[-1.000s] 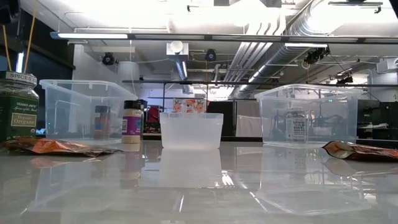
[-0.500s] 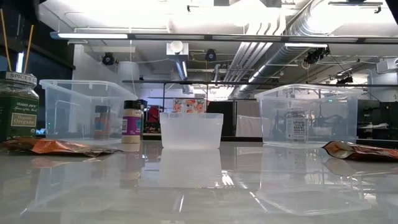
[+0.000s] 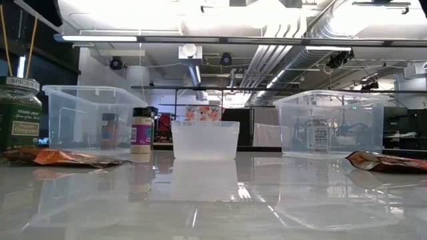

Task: Sort spices by type
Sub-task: Put the bottom green seasoning bottle into the small transparent bin

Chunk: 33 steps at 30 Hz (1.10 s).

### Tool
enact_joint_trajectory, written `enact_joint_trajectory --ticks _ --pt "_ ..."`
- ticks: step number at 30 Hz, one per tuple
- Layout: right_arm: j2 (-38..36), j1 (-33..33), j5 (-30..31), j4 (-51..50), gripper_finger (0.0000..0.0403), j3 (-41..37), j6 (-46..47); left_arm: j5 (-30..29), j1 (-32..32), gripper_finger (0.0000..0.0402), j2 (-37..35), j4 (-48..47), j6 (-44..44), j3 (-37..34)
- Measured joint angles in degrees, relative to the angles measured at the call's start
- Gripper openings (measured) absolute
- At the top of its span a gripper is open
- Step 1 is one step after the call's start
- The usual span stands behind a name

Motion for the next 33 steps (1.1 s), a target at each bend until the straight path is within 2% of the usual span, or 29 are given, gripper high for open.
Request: enact_joint_trajectory --ticks 6,10,13,16,19,21,23,27,29,33 --pt "-3.67 1.09 6.11 -9.56 0.0 0.0 4.04 4.97 6.71 0.0355 -0.03 8.24 12.06 -1.79" --pt "-5.84 0.95 7.94 -11.92 0.0 0.0 2.68 16.21 15.43 0.0355 1.47 16.24 21.65 -5.48" --pt "-8.04 0.93 8.25 -12.0 0.0 0.0 0.05 20.73 20.51 0.0355 4.73 16.22 26.93 -5.47" --pt "-10.82 0.82 9.27 -12.0 0.0 0.0 -4.12 25.67 22.61 0.0355 6.77 13.94 26.65 -3.23" --pt "-13.35 -0.36 11.22 -12.02 0.0 0.0 -8.4 29.5 21.97 0.0355 7.11 11.05 21.87 -2.45" --pt "-14.82 -1.67 11.25 -11.93 0.0 0.0 -11.42 30.05 20.46 0.0355 7.01 9.57 18.38 -2.59" --pt "-15.96 -3.07 11.03 -12.01 0.0 0.0 -13.98 29.85 18.74 0.0355 7.24 7.43 18.45 -3.08" --pt "-17.31 -5.52 10.33 -11.42 0.0 0.0 -17.35 22.4 17.52 0.0355 9.52 6.0 17.24 -3.71" --pt "-17.65 -6.35 7.76 -12.07 0.0 0.0 -19.12 21.05 17.93 0.0355 11.06 6.21 16.93 -3.74" --pt "-17.67 -7.12 3.54 -11.98 0.0 0.0 -21.01 25.56 18.09 0.0355 14.51 6.37 19.13 -3.72"
